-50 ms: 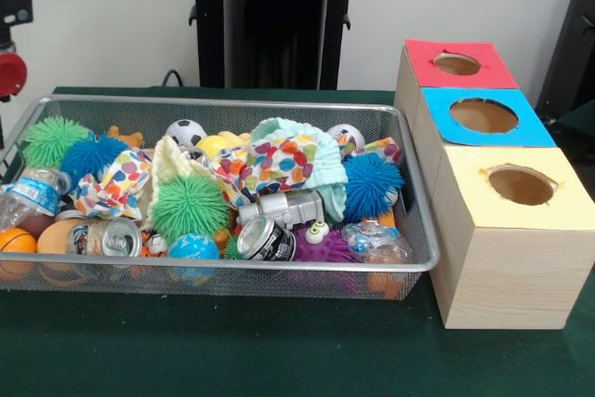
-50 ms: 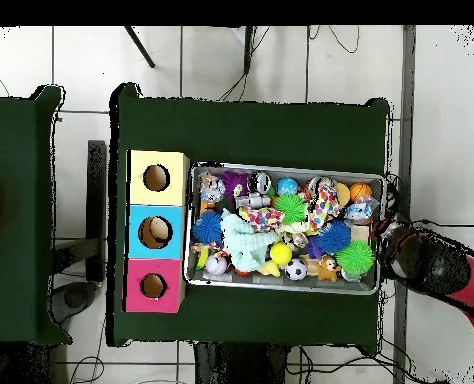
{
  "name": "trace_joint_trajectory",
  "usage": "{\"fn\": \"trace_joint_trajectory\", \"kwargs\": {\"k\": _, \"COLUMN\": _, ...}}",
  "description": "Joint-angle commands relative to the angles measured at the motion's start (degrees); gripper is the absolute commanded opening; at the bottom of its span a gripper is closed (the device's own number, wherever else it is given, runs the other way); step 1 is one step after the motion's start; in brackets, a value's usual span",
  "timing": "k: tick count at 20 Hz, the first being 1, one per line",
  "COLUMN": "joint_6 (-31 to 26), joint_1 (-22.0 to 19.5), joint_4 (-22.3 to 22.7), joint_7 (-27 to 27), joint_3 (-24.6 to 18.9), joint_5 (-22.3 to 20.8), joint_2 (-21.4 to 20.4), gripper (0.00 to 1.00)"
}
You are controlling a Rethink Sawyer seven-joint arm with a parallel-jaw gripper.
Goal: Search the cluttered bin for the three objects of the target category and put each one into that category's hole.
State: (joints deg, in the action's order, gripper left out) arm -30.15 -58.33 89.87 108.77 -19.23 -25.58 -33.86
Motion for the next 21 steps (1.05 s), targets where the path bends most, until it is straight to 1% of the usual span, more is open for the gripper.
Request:
{"fn": "trace_joint_trajectory", "kwargs": {"k": 1, "joint_6": -9.32, "joint_1": 0.66, "joint_4": -5.12, "joint_7": -18.77, "joint_3": -7.08, "joint_5": -4.32, "joint_2": 3.17, "gripper": 0.0}}
{"fn": "trace_joint_trajectory", "kwargs": {"k": 4, "joint_6": -9.75, "joint_1": 1.16, "joint_4": -5.73, "joint_7": -17.67, "joint_3": -6.95, "joint_5": -4.92, "joint_2": 3.15, "gripper": 0.0}}
{"fn": "trace_joint_trajectory", "kwargs": {"k": 6, "joint_6": -10.1, "joint_1": 0.92, "joint_4": -7.04, "joint_7": -18.15, "joint_3": -7.12, "joint_5": -5.4, "joint_2": 3.63, "gripper": 0.0}}
{"fn": "trace_joint_trajectory", "kwargs": {"k": 10, "joint_6": -12.81, "joint_1": 0.18, "joint_4": -10.46, "joint_7": -19.59, "joint_3": -7.65, "joint_5": -5.28, "joint_2": 4.07, "gripper": 0.0}}
{"fn": "trace_joint_trajectory", "kwargs": {"k": 13, "joint_6": -17.03, "joint_1": -0.57, "joint_4": -13.32, "joint_7": -21.07, "joint_3": -9.06, "joint_5": -3.66, "joint_2": 3.96, "gripper": 0.0}}
{"fn": "trace_joint_trajectory", "kwargs": {"k": 14, "joint_6": -18.1, "joint_1": -0.15, "joint_4": -13.76, "joint_7": -20.98, "joint_3": -9.33, "joint_5": -3.27, "joint_2": 3.42, "gripper": 0.0}}
{"fn": "trace_joint_trajectory", "kwargs": {"k": 15, "joint_6": -20.13, "joint_1": -0.1, "joint_4": -15.53, "joint_7": -21.95, "joint_3": -9.71, "joint_5": -3.04, "joint_2": 3.51, "gripper": 0.0}}
{"fn": "trace_joint_trajectory", "kwargs": {"k": 17, "joint_6": -21.89, "joint_1": 0.76, "joint_4": -16.05, "joint_7": -20.85, "joint_3": -9.8, "joint_5": -2.6, "joint_2": 2.59, "gripper": 0.0}}
{"fn": "trace_joint_trajectory", "kwargs": {"k": 21, "joint_6": -23.5, "joint_1": 3.19, "joint_4": -15.5, "joint_7": -17.45, "joint_3": -9.89, "joint_5": -2.34, "joint_2": 0.49, "gripper": 0.0}}
